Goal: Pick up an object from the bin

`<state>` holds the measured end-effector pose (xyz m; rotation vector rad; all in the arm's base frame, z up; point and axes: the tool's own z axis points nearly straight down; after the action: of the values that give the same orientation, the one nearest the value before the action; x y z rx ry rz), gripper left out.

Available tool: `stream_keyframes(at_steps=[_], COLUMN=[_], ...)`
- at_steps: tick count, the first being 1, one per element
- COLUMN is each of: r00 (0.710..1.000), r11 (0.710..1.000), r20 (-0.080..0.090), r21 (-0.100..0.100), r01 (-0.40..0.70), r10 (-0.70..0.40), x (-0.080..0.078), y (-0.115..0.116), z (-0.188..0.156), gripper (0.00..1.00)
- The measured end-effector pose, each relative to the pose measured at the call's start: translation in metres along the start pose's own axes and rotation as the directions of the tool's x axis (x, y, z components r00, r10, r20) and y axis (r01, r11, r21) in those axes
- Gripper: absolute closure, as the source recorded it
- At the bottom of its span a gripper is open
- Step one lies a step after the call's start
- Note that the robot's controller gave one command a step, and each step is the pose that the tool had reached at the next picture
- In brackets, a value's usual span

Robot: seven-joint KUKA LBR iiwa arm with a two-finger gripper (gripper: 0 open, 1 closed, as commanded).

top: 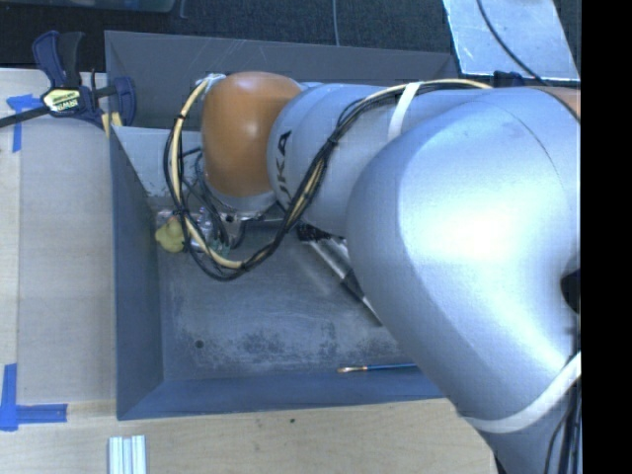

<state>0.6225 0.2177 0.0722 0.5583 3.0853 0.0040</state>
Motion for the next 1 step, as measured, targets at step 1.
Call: stream_keyframes(at_steps=[1], r00=[1.000], r11=[1.000], r20=[-0.002], r21=[0.001], r01=[-0.001], r10=[0.001], x=[0.0001], y=[-0.0010], z=[-0.0308], gripper=[1.00])
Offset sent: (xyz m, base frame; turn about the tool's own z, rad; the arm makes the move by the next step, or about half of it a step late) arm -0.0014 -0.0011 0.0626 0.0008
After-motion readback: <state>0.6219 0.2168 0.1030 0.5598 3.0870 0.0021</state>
